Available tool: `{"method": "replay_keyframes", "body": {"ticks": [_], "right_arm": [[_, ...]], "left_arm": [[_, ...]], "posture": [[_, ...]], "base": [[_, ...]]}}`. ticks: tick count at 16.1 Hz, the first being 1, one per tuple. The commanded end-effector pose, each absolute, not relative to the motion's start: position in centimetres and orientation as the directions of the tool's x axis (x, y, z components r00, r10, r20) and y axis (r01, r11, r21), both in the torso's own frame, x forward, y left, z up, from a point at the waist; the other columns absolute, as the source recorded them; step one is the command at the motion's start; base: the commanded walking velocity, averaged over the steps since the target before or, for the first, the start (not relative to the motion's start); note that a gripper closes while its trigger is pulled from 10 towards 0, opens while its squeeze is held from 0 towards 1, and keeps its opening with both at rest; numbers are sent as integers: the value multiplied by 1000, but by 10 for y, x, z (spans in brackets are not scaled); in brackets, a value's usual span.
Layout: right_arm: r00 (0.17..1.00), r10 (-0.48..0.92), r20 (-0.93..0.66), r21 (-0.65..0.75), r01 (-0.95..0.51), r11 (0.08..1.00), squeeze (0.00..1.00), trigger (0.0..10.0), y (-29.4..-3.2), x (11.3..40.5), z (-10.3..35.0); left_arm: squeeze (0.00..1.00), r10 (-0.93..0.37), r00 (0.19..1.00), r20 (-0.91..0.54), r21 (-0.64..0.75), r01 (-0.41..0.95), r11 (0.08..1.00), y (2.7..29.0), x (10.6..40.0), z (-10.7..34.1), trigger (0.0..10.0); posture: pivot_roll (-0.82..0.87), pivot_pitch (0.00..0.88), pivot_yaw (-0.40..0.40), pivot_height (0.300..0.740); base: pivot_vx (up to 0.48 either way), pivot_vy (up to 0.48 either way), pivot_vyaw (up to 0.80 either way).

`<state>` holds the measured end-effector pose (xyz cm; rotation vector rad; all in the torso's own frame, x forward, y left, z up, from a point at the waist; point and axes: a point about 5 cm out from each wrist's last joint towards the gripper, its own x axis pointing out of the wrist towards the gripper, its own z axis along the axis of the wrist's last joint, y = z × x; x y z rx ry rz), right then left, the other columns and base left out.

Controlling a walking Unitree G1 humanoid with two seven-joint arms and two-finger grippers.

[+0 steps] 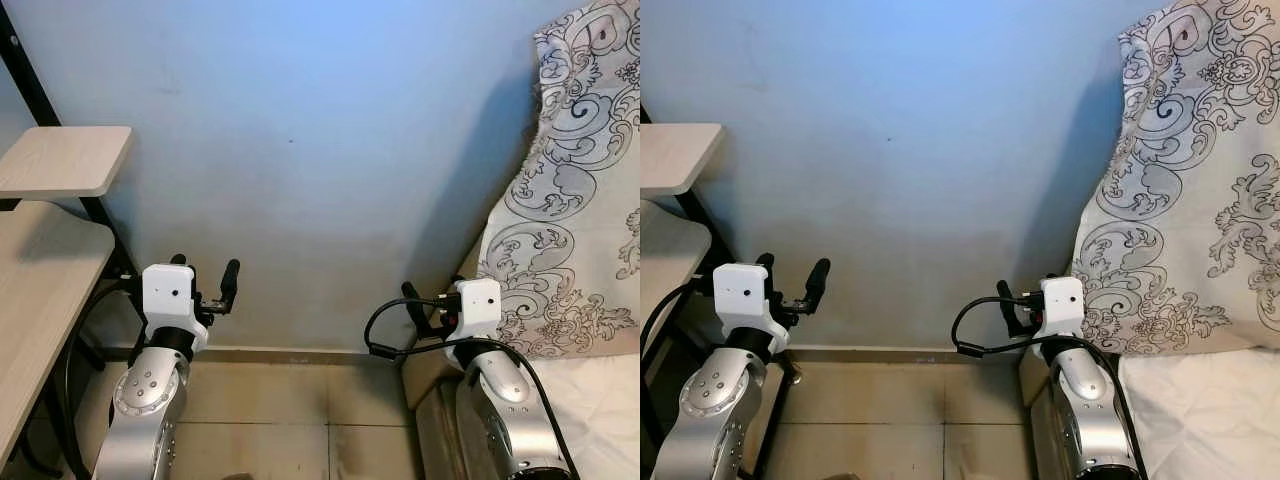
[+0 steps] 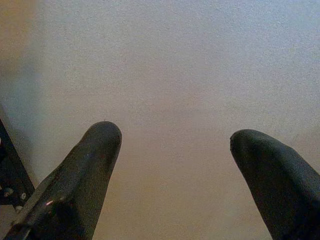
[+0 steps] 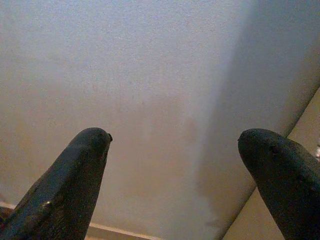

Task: Clean up the room

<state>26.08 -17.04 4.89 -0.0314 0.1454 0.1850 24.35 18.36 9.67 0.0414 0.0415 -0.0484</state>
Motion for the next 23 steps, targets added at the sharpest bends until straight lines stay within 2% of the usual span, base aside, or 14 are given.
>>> {"method": "replay_keyframes", "body": {"ticks": [1,2,3,4,6,12,14,16,18,23], "right_arm": [[946,173,-275,154,-134,979,0,10000,-146,267,32],[946,173,-275,154,-134,979,0,10000,-146,267,32],[960,153,-237,130,-125,984,0,10000,-151,272,43],[972,133,-194,108,-114,988,0,10000,-156,277,54],[969,157,-193,90,-141,986,0,10000,-152,280,56],[968,151,-199,69,-140,988,0,10000,-155,278,56],[976,161,-145,5,-162,987,0,10000,-165,267,59],[976,157,-149,-65,-168,984,0,10000,-175,262,55],[968,189,-162,-145,-213,966,0,10000,-170,259,52],[971,172,-165,-82,-187,979,0,10000,-168,262,51]], "left_arm": [[0,-121,976,-179,-179,88,980,167,234,69,10000],[0,-121,976,-179,-179,88,980,167,234,69,10000],[0,-155,979,-134,-168,131,977,161,254,79,10000],[0,-178,979,-102,-154,161,975,155,271,88,10000],[0,-195,977,-80,-156,181,971,152,276,93,10000],[0,-220,973,-70,-130,210,969,154,276,92,10000],[0,-281,959,-28,-21,281,960,160,259,95,10000],[0,-324,946,-31,80,325,942,154,255,93,10000],[0,-318,948,-26,85,319,944,152,259,95,10000],[0,-256,967,-14,29,256,966,155,261,93,10000]], "posture": [[126,0,-125,740],[126,0,-125,740],[-15,0,-36,740],[-15,0,-35,740],[-10,0,-40,740],[-17,0,-38,740],[-18,0,-39,740],[-16,0,-40,740],[-13,0,-40,740],[-19,0,-39,740]], "base": [[0,0,0],[0,0,0],[0,0,0],[0,0,0],[0,0,0],[0,0,0],[0,0,0],[0,0,0],[0,0,0],[0,0,0]]}}
